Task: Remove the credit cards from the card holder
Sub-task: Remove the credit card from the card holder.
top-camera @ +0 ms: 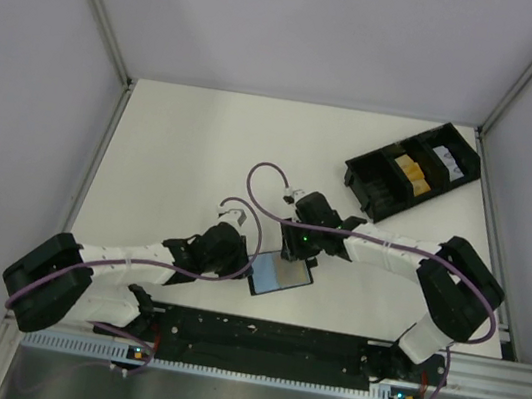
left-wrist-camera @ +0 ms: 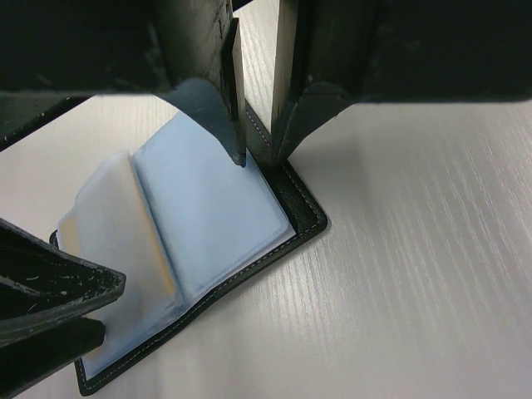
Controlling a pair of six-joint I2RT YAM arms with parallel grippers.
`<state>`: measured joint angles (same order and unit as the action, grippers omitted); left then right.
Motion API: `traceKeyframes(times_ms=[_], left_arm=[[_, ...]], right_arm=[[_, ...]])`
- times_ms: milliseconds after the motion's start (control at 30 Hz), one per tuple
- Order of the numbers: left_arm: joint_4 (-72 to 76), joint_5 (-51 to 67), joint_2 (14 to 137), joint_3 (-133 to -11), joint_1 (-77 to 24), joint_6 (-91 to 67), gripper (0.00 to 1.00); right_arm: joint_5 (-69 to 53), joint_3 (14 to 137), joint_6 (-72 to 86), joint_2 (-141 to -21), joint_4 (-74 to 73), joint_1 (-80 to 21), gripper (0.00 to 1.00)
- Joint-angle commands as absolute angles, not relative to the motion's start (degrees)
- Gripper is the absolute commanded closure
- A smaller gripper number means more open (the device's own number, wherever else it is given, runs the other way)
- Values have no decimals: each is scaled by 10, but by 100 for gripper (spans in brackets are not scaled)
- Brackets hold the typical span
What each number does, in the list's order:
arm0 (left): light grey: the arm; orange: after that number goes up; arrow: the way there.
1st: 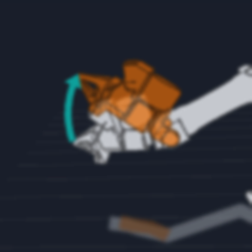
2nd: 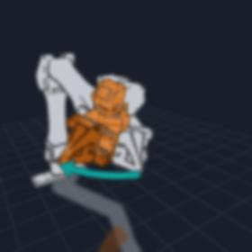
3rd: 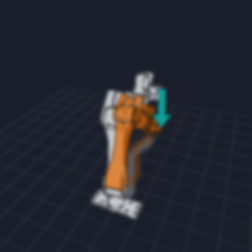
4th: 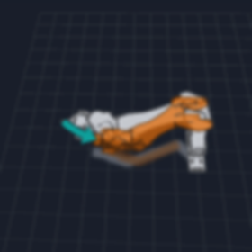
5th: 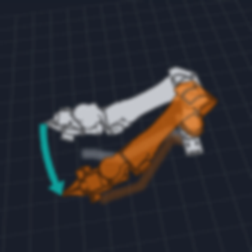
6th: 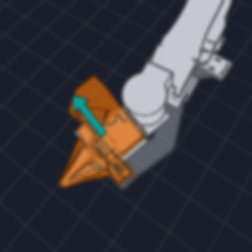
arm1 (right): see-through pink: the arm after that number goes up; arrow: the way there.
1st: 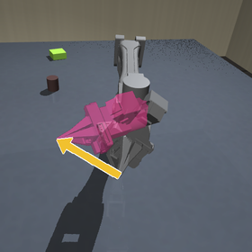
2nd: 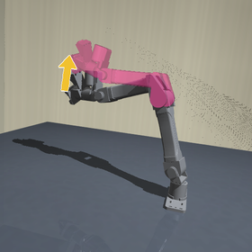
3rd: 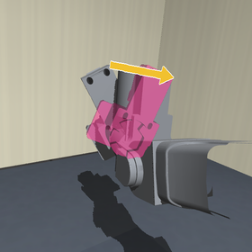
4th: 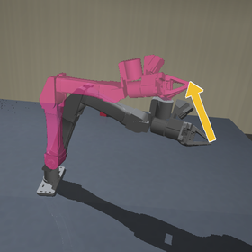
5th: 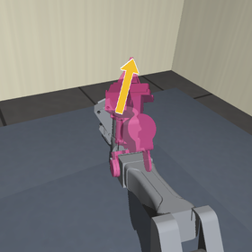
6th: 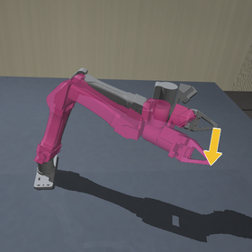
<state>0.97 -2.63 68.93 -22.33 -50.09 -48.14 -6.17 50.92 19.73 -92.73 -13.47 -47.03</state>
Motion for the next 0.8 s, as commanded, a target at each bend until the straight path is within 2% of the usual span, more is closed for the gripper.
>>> traceKeyframes(times_ms=[0, 500, 767], left_arm=[[29, -25, 702, -233, -508, -490, 77], [46, -32, 697, -224, -512, -504, 78], [44, -81, 609, -188, -512, -534, 76]], right_arm=[[-118, 504, 239, -940, -106, -486, 63], [-280, 500, 326, -948, -4, -494, 68], [-301, 537, 323, -938, 2, -507, 68]])
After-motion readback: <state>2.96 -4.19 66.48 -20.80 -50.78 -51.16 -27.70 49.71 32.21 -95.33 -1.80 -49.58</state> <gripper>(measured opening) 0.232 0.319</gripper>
